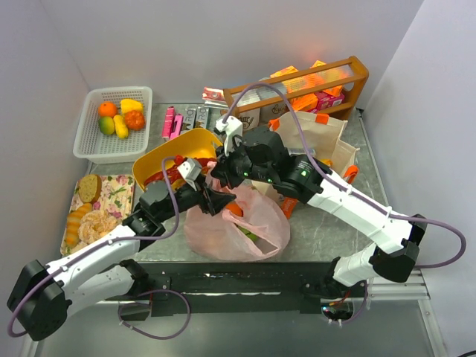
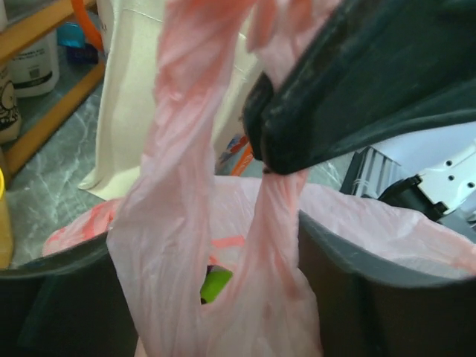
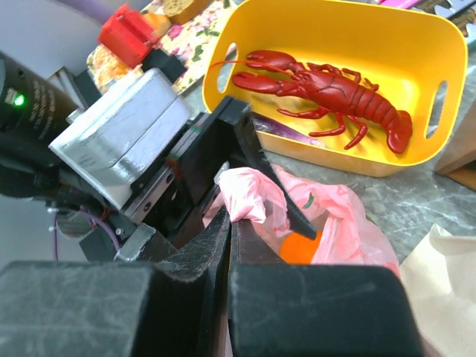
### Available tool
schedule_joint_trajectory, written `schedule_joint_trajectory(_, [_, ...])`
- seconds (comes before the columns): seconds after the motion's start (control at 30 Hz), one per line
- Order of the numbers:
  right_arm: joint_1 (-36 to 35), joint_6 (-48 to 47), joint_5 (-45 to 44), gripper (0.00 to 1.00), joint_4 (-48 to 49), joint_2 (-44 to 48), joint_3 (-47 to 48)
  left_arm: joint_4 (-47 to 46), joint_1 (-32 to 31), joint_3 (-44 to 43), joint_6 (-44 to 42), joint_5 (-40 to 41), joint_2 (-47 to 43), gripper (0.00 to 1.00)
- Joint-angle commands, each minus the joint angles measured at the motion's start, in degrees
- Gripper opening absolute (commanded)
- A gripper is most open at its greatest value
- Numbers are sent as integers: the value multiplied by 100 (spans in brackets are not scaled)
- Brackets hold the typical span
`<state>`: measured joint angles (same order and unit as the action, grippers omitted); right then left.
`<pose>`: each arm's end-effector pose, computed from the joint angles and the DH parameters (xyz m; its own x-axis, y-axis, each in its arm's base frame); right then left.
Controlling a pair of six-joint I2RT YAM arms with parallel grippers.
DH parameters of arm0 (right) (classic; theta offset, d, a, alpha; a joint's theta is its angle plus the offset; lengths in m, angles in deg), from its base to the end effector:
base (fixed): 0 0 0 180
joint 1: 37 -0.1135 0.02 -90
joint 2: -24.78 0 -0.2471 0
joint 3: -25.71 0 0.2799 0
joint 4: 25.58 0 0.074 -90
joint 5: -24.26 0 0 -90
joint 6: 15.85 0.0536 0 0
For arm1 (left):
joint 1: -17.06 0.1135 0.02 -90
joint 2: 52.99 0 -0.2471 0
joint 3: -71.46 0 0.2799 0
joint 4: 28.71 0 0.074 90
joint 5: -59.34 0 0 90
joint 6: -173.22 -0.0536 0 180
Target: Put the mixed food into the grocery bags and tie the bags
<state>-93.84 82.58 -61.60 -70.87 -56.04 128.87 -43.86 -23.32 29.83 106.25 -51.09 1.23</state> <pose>0.1919 0.3008 0.4141 -0.3387 -0.2511 -0.9068 -0.8306 0.5325 0.1628 0.1957 -0.1910 0.2585 -0.3101 -0.2175 -0.9255 0.8165 0.4377 -0.3765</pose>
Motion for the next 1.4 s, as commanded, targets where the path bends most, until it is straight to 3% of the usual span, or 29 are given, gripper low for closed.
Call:
schedule_joint_trajectory(0.0, [76, 230, -282, 0, 355, 39, 124, -130, -22, -2, -149, 117, -253, 60])
schedule_joint_trajectory(0.03, [85, 238, -282, 0, 364, 66, 98, -139, -22, 42, -167, 153, -367, 55])
schedule_joint_trajectory(0.2, [164, 142, 7, 1, 416, 189, -52, -235, -22, 210, -123, 171, -456, 13])
schedule_joint_trajectory(0.27, [173, 54, 217, 16, 355, 250, -52, -192, -22, 175, -97, 135, -333, 1])
schedule_joint_trajectory(0.3, [173, -138, 323, 27, 329, 285, -52, -191, -22, 166, -79, 135, -298, 1])
schedule_joint_trajectory(0.33, [173, -218, 385, 51, 216, 347, -52, -191, -22, 183, -44, 161, -263, 1])
schedule_joint_trajectory(0.43, [173, -578, 491, 77, 39, 768, -157, -165, -22, 262, -9, 433, -358, 1])
schedule_joint_trajectory(0.53, [173, -772, 447, 86, -49, 1427, -604, -174, -22, 394, 26, 644, -552, 1])
schedule_joint_trajectory(0.6, [173, -790, 491, 86, -224, 1823, -930, -183, -14, 447, 61, 689, -623, 1])
schedule_joint_trajectory(0.8, [59, -957, 1045, 84, -383, 2017, -1686, -192, -5, 535, 149, 636, -658, 1])
schedule_joint_trajectory(1.17, [-380, -1194, 1036, 79, -603, 1042, -1757, -60, -14, 640, 193, 768, -913, 1])
schedule_joint_trajectory(1.27, [-389, -1107, 940, 47, -620, 840, -1582, -42, -5, 728, 202, 751, -992, 1])
schedule_joint_trajectory(1.3, [-389, -1063, 905, 18, -621, 848, -1512, -16, -14, 746, 194, 733, -1009, 1])
schedule_joint_trajectory(1.37, [-389, -853, 721, 0, -464, 1049, -1327, 106, -5, 755, 158, 715, -1018, 1])
